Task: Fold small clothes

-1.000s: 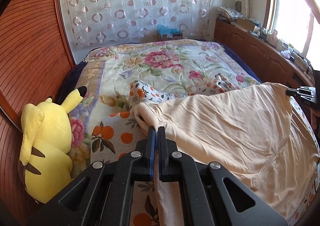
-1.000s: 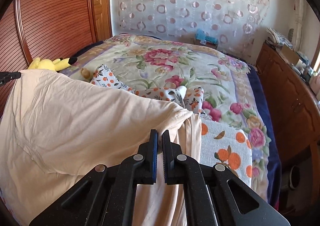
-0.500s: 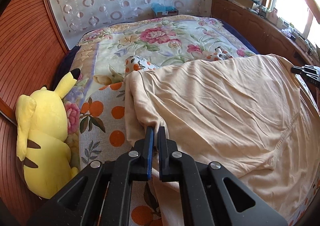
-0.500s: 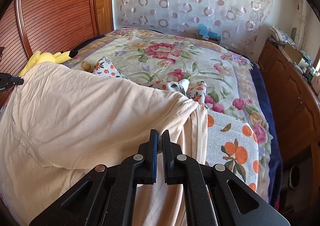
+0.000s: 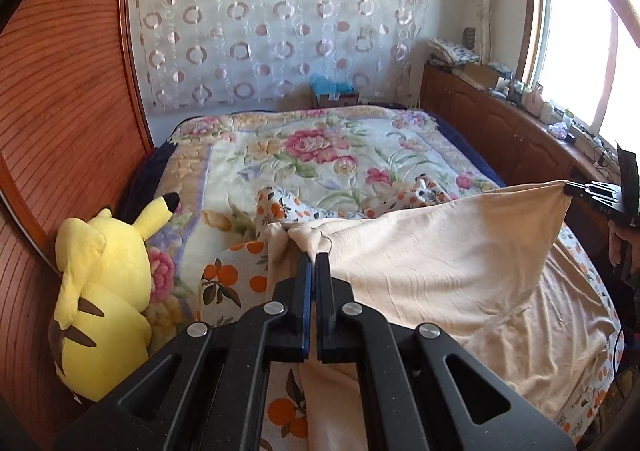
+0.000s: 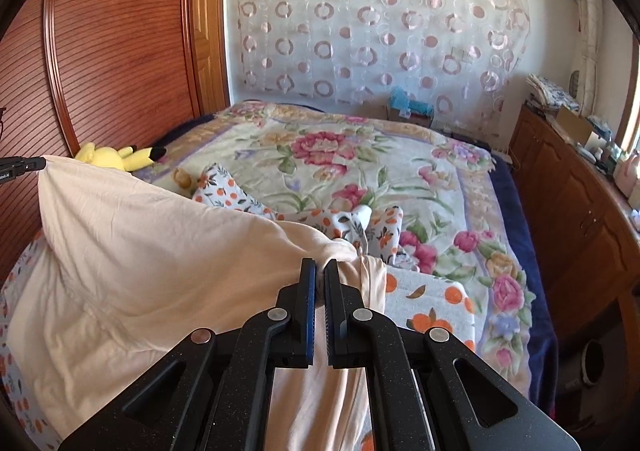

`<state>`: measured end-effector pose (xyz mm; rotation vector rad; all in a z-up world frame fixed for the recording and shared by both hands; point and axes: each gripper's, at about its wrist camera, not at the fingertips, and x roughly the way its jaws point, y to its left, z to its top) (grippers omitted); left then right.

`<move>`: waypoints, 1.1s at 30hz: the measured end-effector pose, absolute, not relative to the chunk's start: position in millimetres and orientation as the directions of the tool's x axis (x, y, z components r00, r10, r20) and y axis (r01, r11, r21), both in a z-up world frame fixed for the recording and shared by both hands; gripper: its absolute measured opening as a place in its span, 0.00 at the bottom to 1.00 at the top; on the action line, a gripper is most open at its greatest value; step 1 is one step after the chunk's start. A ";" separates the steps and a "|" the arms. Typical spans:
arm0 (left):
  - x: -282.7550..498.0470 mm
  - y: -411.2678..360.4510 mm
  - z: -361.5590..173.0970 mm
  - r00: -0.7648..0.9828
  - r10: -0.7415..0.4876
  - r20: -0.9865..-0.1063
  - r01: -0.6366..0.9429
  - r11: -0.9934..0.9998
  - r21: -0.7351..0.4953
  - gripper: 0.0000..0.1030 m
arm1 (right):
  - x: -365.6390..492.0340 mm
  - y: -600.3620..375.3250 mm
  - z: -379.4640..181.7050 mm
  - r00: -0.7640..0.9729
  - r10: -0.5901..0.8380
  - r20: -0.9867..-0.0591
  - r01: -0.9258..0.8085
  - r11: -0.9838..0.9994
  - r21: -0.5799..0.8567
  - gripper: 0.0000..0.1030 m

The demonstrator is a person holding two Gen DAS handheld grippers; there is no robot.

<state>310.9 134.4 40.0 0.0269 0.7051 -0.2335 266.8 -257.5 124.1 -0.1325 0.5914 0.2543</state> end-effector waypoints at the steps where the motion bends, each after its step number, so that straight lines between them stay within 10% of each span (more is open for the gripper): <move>1: 304.8 132.5 45.4 0.744 -0.208 -0.635 0.227 0.973 -0.052 0.02 | 259.0 -257.6 128.1 0.808 0.198 -0.555 -0.273 0.961 -0.055 0.03; 18: 178.4 145.9 121.0 0.838 -0.253 -0.483 0.255 0.965 -0.063 0.02 | 65.4 -275.6 177.1 0.903 0.215 -0.372 -0.279 0.952 -0.127 0.03; 33: 131.8 159.4 -56.4 0.665 -0.269 -0.696 0.143 0.961 -0.235 0.02 | 12.6 -283.7 18.3 0.764 0.228 -0.604 -0.284 0.959 0.004 0.03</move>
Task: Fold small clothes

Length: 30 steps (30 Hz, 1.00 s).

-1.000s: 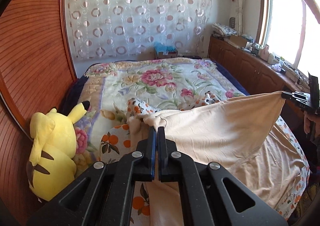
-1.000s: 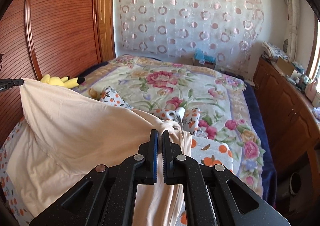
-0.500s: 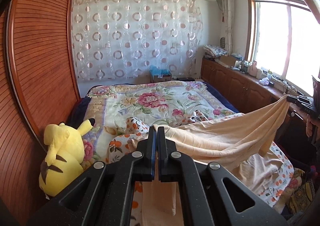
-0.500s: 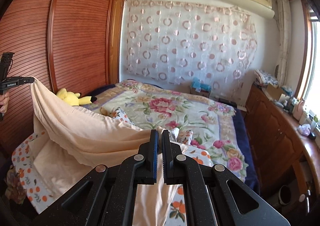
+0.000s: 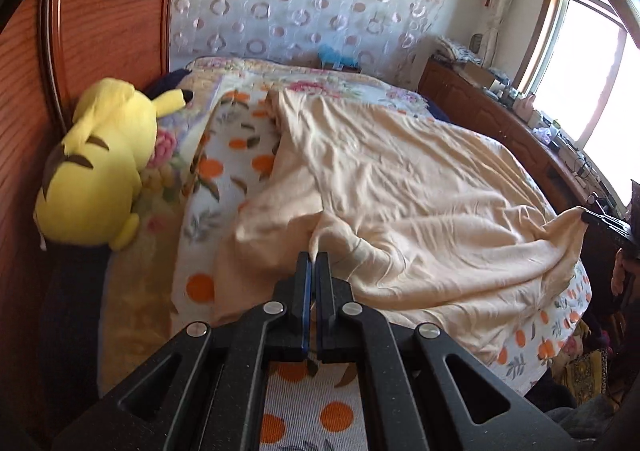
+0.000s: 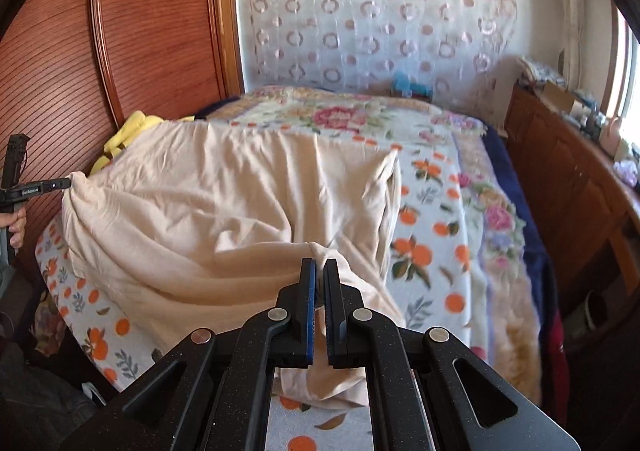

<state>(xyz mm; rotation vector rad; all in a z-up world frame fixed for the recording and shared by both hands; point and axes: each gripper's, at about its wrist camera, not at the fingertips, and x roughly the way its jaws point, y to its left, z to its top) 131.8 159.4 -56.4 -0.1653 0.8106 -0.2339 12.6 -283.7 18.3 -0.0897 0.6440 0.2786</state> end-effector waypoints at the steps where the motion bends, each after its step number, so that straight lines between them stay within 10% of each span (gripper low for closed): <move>1: 127.4 158.6 -57.1 0.664 -0.273 -0.696 0.144 0.960 -0.239 0.02 | 14.5 -283.1 14.0 0.758 0.234 -0.609 -0.284 0.959 0.015 0.03; 7: 133.1 141.1 -44.1 0.656 -0.323 -0.683 0.204 0.946 -0.252 0.02 | 41.3 -269.3 24.3 0.750 0.288 -0.596 -0.318 0.946 0.057 0.03; 20: 147.4 102.4 111.8 0.738 -0.578 -0.349 0.417 0.796 -0.438 0.02 | 52.2 -217.0 137.8 0.823 0.451 -0.346 -0.457 0.887 0.067 0.03; 30: 125.0 197.6 -28.9 0.713 -0.252 -0.654 0.062 0.952 -0.299 0.02 | 54.0 -279.0 45.3 0.793 0.245 -0.558 -0.276 0.961 0.030 0.03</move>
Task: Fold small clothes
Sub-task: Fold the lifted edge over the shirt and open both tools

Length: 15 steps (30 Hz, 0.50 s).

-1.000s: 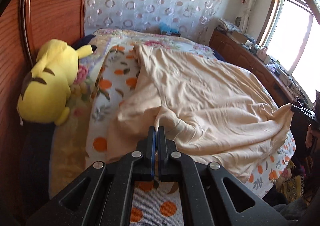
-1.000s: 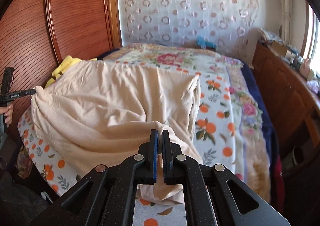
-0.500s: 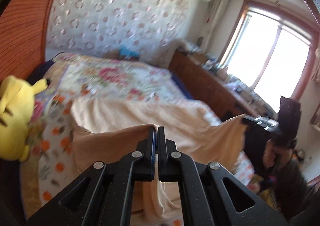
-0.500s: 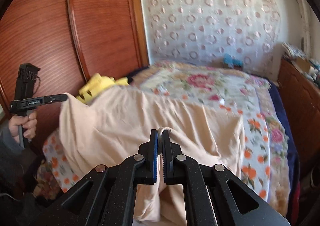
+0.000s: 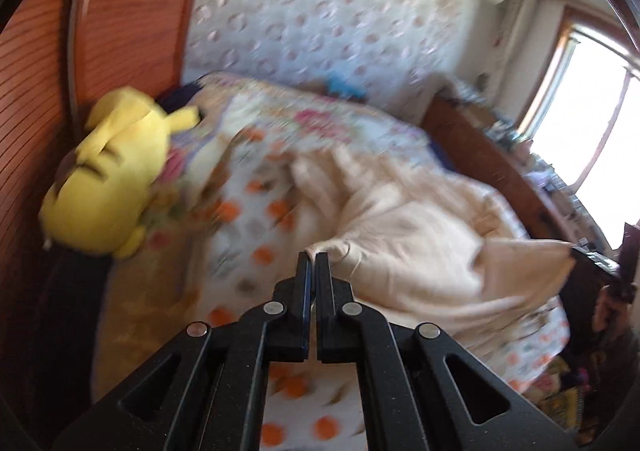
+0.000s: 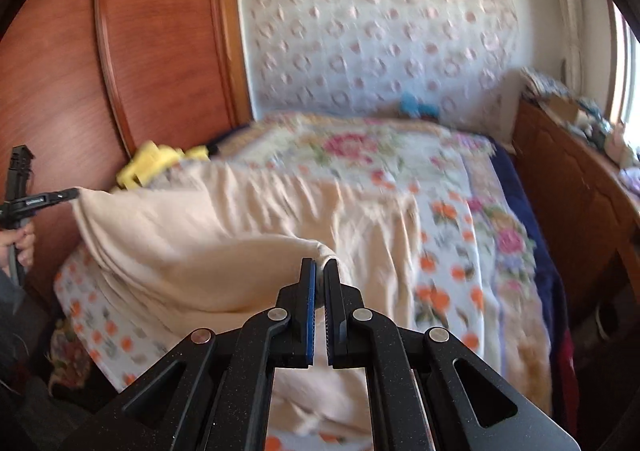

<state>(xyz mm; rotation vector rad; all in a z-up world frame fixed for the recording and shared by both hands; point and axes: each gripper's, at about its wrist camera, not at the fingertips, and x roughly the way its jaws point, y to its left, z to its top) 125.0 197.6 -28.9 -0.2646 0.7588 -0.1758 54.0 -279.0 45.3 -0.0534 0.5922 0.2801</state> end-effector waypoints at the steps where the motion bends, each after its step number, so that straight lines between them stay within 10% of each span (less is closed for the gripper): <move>1: 121.7 201.1 -40.2 0.701 -0.243 -0.670 0.047 0.954 -0.297 0.02 | 53.6 -283.7 31.9 0.779 0.225 -0.586 -0.260 0.965 0.024 0.03; 15: 95.3 186.3 -74.8 0.660 -0.185 -0.728 0.027 0.975 -0.223 0.02 | 38.3 -272.4 -0.9 0.718 0.141 -0.681 -0.199 0.980 -0.006 0.03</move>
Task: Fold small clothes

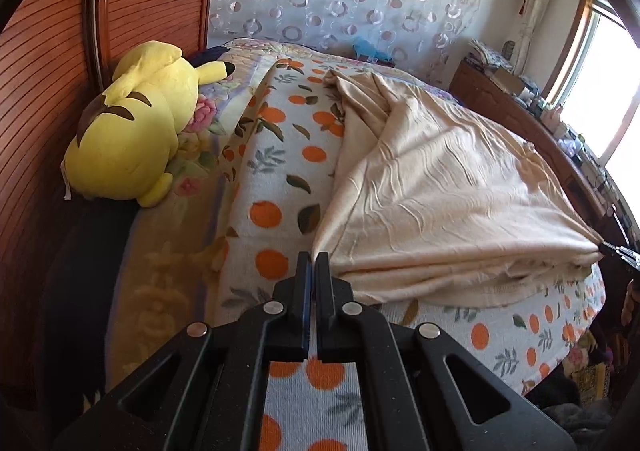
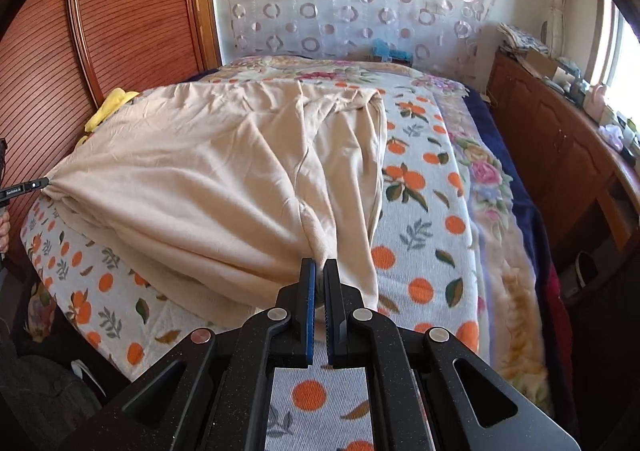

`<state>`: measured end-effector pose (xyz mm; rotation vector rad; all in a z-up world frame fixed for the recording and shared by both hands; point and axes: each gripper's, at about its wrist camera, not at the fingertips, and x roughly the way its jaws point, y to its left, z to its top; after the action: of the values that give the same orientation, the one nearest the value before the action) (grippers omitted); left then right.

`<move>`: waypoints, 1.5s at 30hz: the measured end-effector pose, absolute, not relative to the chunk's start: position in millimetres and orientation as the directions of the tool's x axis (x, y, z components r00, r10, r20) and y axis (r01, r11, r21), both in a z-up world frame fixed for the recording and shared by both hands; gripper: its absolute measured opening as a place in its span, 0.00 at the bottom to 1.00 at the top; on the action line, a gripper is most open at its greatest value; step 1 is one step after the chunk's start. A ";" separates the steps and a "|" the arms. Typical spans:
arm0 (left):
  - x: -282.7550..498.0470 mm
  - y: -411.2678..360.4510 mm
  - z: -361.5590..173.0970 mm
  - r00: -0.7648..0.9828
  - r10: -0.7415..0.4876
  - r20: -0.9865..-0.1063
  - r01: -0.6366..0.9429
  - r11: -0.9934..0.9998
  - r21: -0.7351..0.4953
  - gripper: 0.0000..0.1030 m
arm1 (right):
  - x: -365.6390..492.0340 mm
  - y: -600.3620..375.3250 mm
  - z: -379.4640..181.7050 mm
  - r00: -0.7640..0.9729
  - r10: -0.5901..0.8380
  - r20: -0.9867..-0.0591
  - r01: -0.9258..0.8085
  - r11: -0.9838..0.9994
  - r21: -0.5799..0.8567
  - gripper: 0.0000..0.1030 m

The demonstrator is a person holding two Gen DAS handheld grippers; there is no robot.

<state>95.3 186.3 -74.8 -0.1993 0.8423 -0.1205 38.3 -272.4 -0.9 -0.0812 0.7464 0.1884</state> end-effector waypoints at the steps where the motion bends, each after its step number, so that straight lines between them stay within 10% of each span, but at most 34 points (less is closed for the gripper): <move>1: 90.9 185.7 -74.4 0.662 -0.186 -0.726 0.030 0.975 -0.222 0.02 | 33.1 -272.4 0.1 0.720 0.133 -0.681 -0.195 0.981 -0.015 0.03; 11: 79.8 174.6 -61.5 0.712 -0.127 -0.691 0.029 0.988 -0.151 0.02 | 14.6 -284.2 3.4 0.759 0.169 -0.628 -0.175 0.983 0.054 0.08; 14: 85.0 174.5 -51.2 0.737 -0.130 -0.663 0.036 0.987 -0.154 0.42 | 10.1 -283.0 1.5 0.782 0.150 -0.605 -0.153 0.987 0.048 0.28; 18: 107.3 170.0 -50.1 0.729 -0.151 -0.668 0.042 0.983 -0.177 0.56 | 10.6 -275.9 4.5 0.814 0.129 -0.566 -0.141 0.990 0.022 0.49; 32: 140.8 137.1 -79.7 0.634 -0.063 -0.771 0.037 0.998 -0.051 0.57 | 45.7 -259.7 -33.7 0.771 0.170 -0.613 -0.176 0.983 0.051 0.51; 36: 139.1 126.0 -76.0 0.624 -0.125 -0.772 0.107 0.992 -0.074 0.11 | 44.2 -261.3 -31.9 0.777 0.176 -0.604 -0.176 0.983 0.059 0.51; 45: 133.6 37.7 14.2 0.677 -0.276 -0.682 0.341 0.939 -0.042 0.09 | 22.1 -278.7 -26.8 0.807 0.216 -0.549 -0.172 0.976 0.132 0.51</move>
<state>133.6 37.7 14.2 0.0910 0.7509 -0.3470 22.1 -278.7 -26.8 0.0769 0.5961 0.2077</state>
